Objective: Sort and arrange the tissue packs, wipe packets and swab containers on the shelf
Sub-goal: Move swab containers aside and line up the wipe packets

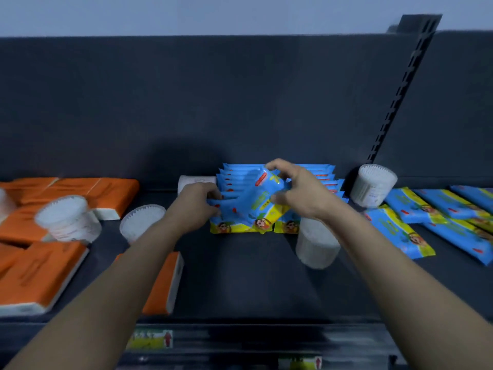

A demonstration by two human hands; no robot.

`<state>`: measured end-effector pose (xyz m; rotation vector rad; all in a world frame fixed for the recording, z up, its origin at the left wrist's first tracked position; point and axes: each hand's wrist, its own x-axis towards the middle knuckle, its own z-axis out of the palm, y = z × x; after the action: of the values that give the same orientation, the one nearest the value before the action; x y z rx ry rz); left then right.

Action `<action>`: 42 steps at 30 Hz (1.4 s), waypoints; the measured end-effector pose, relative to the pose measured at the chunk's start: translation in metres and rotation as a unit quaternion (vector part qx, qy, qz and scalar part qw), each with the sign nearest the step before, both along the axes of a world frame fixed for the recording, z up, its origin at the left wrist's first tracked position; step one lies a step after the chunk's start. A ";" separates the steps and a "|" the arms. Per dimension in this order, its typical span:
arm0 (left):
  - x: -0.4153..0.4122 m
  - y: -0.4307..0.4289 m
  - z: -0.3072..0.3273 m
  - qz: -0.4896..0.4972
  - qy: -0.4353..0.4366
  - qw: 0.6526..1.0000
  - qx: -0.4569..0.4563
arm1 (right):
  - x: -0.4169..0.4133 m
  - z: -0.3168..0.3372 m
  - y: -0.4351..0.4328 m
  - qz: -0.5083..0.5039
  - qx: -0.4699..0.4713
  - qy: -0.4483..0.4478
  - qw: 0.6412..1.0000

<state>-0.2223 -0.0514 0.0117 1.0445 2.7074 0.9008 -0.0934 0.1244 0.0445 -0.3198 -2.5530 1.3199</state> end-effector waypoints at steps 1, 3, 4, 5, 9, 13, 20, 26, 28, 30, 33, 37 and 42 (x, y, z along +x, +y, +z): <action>-0.002 -0.002 0.001 -0.008 0.002 1.000 0.007 | -0.002 -0.003 -0.004 -0.017 0.042 -0.014 0.999; -0.005 -0.005 0.003 -0.024 0.002 1.000 0.012 | -0.003 -0.009 -0.011 -0.050 0.103 -0.039 0.993; -0.007 -0.006 0.003 -0.031 -0.002 0.999 0.014 | -0.004 -0.010 -0.013 -0.062 0.118 -0.048 0.990; -0.007 -0.007 0.004 -0.039 -0.009 0.999 0.019 | -0.004 -0.011 -0.015 -0.073 0.128 -0.056 0.988; -0.011 -0.010 0.004 -0.065 -0.025 0.997 0.021 | -0.005 -0.011 -0.022 -0.107 0.114 -0.056 0.986; -0.013 -0.012 0.004 -0.075 -0.031 0.997 0.012 | -0.004 -0.024 -0.029 -0.158 0.161 -0.082 0.971; -0.001 -0.015 -0.003 -0.105 -0.017 0.992 -0.070 | -0.008 -0.032 -0.045 -0.217 0.341 -0.147 0.903; 0.014 0.002 -0.010 -0.076 0.083 0.992 -0.054 | -0.012 -0.031 -0.045 -0.203 0.330 -0.138 0.911; 0.014 0.003 -0.011 -0.070 0.080 0.994 -0.041 | -0.011 -0.031 -0.044 -0.190 0.300 -0.130 0.926; 0.016 0.002 -0.011 -0.066 0.076 0.995 -0.026 | -0.009 -0.029 -0.040 -0.176 0.286 -0.129 0.933; 0.018 0.003 -0.009 -0.059 0.070 0.995 -0.034 | -0.001 -0.020 -0.029 -0.163 0.273 -0.120 0.940; 0.020 0.003 0.000 -0.038 0.078 0.993 -0.077 | 0.021 -0.004 -0.005 -0.169 0.287 -0.118 0.936; 0.032 0.007 0.017 -0.008 0.134 0.991 -0.008 | 0.046 0.004 0.025 -0.206 0.265 -0.117 0.935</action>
<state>-0.1904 -0.0443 0.0283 1.2652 2.9089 0.7861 -0.0475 0.1498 0.0480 -0.8783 -2.6941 0.4416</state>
